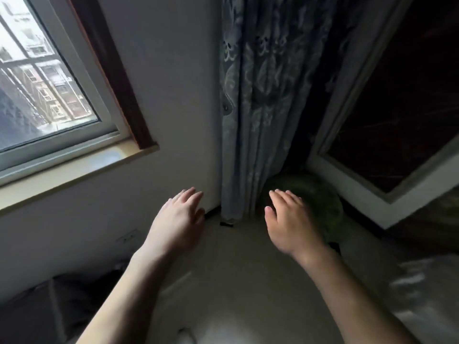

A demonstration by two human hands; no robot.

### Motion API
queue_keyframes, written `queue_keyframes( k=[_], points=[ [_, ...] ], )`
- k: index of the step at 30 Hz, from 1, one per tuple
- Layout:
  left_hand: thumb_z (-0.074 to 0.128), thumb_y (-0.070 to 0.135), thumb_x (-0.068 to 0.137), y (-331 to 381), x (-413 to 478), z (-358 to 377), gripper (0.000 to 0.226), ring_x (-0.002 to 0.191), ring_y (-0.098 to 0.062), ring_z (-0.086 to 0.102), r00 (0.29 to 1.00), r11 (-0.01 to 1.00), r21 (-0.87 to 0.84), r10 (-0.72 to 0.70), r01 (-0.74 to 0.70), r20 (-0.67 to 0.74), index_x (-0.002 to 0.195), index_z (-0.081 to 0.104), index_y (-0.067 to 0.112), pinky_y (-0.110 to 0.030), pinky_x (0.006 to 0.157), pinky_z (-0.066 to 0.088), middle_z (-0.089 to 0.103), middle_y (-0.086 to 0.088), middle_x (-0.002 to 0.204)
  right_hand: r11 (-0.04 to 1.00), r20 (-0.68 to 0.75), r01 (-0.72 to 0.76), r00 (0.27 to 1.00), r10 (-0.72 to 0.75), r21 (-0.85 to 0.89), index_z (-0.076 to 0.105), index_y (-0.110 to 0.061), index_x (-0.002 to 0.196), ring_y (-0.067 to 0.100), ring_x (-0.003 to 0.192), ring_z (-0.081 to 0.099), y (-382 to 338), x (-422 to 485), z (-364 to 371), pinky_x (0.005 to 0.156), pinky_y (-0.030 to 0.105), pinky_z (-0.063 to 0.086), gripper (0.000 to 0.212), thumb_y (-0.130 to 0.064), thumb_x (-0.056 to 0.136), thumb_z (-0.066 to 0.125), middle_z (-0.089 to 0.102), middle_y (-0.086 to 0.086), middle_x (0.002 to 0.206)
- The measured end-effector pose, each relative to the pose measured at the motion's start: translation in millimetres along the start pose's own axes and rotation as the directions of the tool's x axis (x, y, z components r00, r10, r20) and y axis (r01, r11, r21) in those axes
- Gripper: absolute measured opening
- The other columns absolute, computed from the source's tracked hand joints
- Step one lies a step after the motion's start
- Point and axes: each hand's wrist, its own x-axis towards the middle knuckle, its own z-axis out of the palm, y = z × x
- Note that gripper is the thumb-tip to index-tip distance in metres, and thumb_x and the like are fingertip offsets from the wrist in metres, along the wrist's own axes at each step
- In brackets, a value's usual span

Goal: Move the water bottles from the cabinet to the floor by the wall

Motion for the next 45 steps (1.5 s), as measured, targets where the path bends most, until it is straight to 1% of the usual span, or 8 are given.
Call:
queue_keyframes(
  k=[7, 11, 14, 18, 22, 32, 41, 45],
  points=[
    [0.042, 0.033, 0.097, 127, -4, 46, 0.044, 0.137, -0.018, 0.036, 0.990, 0.991, -0.019, 0.136, -0.135, 0.025, 0.137, 0.050, 0.017, -0.029, 0.109, 0.029, 0.045, 0.000, 0.147, 0.996, -0.007, -0.084, 0.996, 0.084, 0.030, 0.035, -0.012, 0.147, 0.021, 0.143, 0.025, 116, -47, -38, 0.118, 0.041, 0.020, 0.051, -0.034, 0.100, 0.033, 0.034, 0.004, 0.154],
    [0.032, 0.042, 0.090, 181, 1, 65, 0.053, 0.128, -0.022, 0.046, 0.967, 0.968, -0.008, 0.251, -0.251, 0.042, 0.128, 0.056, 0.014, -0.032, 0.103, 0.038, 0.054, -0.002, 0.136, 0.988, -0.011, -0.147, 0.989, 0.148, 0.037, 0.033, -0.013, 0.148, 0.019, 0.144, 0.023, 169, -75, -59, 0.119, 0.034, 0.017, 0.053, -0.037, 0.101, 0.031, 0.031, 0.003, 0.155],
    [0.030, 0.042, 0.092, 216, 12, 82, 0.044, 0.116, -0.026, 0.053, 0.931, 0.936, -0.007, 0.352, -0.353, 0.097, 0.113, 0.057, 0.014, -0.036, 0.094, 0.046, 0.058, -0.003, 0.120, 0.974, -0.009, -0.216, 0.976, 0.217, 0.067, 0.031, -0.015, 0.149, 0.018, 0.144, 0.023, 205, -92, -74, 0.118, 0.033, 0.019, 0.053, -0.039, 0.102, 0.030, 0.029, 0.001, 0.156],
    [0.033, 0.041, 0.092, 257, 30, 103, 0.043, 0.122, -0.025, 0.051, 0.896, 0.908, -0.012, 0.414, -0.418, 0.157, 0.118, 0.056, 0.017, -0.040, 0.098, 0.045, 0.056, -0.002, 0.127, 0.959, -0.065, -0.283, 0.957, 0.284, 0.023, 0.038, -0.011, 0.145, 0.020, 0.140, 0.032, 246, -109, -87, 0.115, 0.034, 0.025, 0.052, -0.038, 0.101, 0.033, 0.038, 0.005, 0.151],
    [0.030, 0.042, 0.093, 295, 47, 124, 0.055, 0.135, -0.022, 0.040, 0.871, 0.889, -0.027, 0.453, -0.457, 0.190, 0.138, 0.049, 0.015, -0.038, 0.110, 0.035, 0.048, -0.003, 0.144, 0.937, -0.104, -0.349, 0.932, 0.348, 0.012, 0.044, -0.006, 0.140, 0.024, 0.133, 0.041, 277, -118, -96, 0.111, 0.038, 0.031, 0.050, -0.034, 0.100, 0.035, 0.048, 0.009, 0.143],
    [0.031, 0.038, 0.093, 387, 113, 174, 0.054, 0.136, -0.023, 0.038, 0.766, 0.808, -0.119, 0.585, -0.577, 0.267, 0.139, 0.049, 0.016, -0.035, 0.112, 0.028, 0.046, -0.005, 0.146, 0.863, -0.200, -0.505, 0.846, 0.494, -0.007, 0.058, 0.000, 0.122, 0.031, 0.108, 0.057, 355, -102, -121, 0.096, 0.041, 0.045, 0.057, -0.037, 0.093, 0.027, 0.063, 0.014, 0.117],
    [0.023, 0.044, 0.088, 460, 158, 216, 0.066, 0.131, -0.029, 0.046, 0.629, 0.702, -0.199, 0.705, -0.684, 0.327, 0.134, 0.053, 0.008, -0.045, 0.110, 0.036, 0.052, -0.013, 0.139, 0.779, -0.163, -0.623, 0.778, 0.607, -0.074, 0.052, -0.009, 0.133, 0.026, 0.124, 0.047, 420, -107, -136, 0.105, 0.047, 0.037, 0.069, -0.044, 0.091, 0.011, 0.055, 0.008, 0.135],
    [0.026, 0.043, 0.090, 501, 154, 233, 0.063, 0.128, -0.034, 0.048, 0.576, 0.661, -0.226, 0.742, -0.716, 0.344, 0.132, 0.055, 0.005, -0.049, 0.107, 0.039, 0.053, -0.017, 0.137, 0.731, -0.191, -0.681, 0.725, 0.662, -0.049, 0.054, -0.012, 0.129, 0.023, 0.116, 0.051, 445, -128, -146, 0.103, 0.044, 0.039, 0.060, -0.041, 0.094, 0.016, 0.058, 0.006, 0.128]
  ],
)
